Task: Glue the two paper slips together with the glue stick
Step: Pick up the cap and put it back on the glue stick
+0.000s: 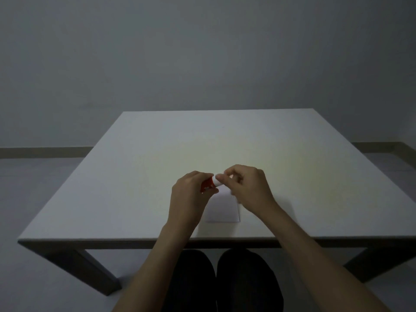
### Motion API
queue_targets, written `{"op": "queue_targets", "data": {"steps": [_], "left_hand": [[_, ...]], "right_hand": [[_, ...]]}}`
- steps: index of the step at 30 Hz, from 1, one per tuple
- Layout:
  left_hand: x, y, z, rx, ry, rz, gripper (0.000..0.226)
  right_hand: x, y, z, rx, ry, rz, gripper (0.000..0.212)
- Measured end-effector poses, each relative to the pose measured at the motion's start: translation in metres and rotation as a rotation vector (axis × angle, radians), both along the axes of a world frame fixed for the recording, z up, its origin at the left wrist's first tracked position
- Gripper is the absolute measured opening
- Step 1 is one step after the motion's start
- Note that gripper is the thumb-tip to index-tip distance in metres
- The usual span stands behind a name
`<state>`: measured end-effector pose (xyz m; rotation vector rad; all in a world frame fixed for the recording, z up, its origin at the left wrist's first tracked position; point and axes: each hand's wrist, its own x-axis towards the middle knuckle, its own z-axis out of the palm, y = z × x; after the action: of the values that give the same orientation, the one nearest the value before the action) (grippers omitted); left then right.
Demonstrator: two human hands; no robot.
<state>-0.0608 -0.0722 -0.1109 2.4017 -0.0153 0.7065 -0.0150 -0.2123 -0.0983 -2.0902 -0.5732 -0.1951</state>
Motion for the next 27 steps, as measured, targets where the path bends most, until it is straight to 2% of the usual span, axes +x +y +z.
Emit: {"op": "queue_targets", "data": {"steps": [2, 3, 7, 8, 9, 12, 15, 19, 21, 24, 27], "left_hand": [[-0.003, -0.002, -0.004, 0.012, 0.012, 0.004, 0.025], [-0.004, -0.003, -0.005, 0.005, 0.012, 0.006, 0.025], [0.001, 0.001, -0.002, -0.009, -0.01, 0.015, 0.023], [0.002, 0.0, -0.002, -0.009, -0.019, 0.013, 0.022], [0.003, 0.0, -0.002, -0.01, -0.028, 0.008, 0.021], [0.006, -0.005, -0.006, -0.012, -0.04, 0.007, 0.022], [0.021, 0.005, -0.007, -0.114, -0.041, 0.058, 0.021], [0.047, 0.03, -0.013, -0.357, 0.007, 0.184, 0.018], [0.056, 0.037, -0.017, -0.472, 0.034, 0.21, 0.016], [0.067, 0.042, -0.025, -0.518, 0.043, 0.226, 0.015], [0.071, 0.046, -0.029, -0.54, 0.063, 0.234, 0.017]], "right_hand": [[0.003, 0.0, 0.001, -0.277, -0.112, -0.08, 0.046], [0.004, -0.001, 0.004, -0.319, -0.127, -0.059, 0.048], [0.003, -0.011, 0.007, -0.145, 0.011, 0.23, 0.029], [0.002, -0.009, 0.004, -0.127, -0.013, 0.194, 0.02], [0.002, -0.006, 0.002, -0.142, -0.049, 0.105, 0.021], [0.002, 0.004, 0.001, -0.309, -0.151, -0.138, 0.049], [0.003, 0.002, 0.005, -0.075, -0.057, -0.159, 0.066], [0.002, -0.009, 0.0, 0.032, -0.026, -0.176, 0.054], [-0.002, -0.012, -0.001, 0.015, -0.013, -0.124, 0.058], [-0.007, -0.011, -0.005, -0.017, 0.012, -0.071, 0.064], [-0.006, -0.01, -0.009, -0.011, 0.019, -0.072, 0.048]]}}
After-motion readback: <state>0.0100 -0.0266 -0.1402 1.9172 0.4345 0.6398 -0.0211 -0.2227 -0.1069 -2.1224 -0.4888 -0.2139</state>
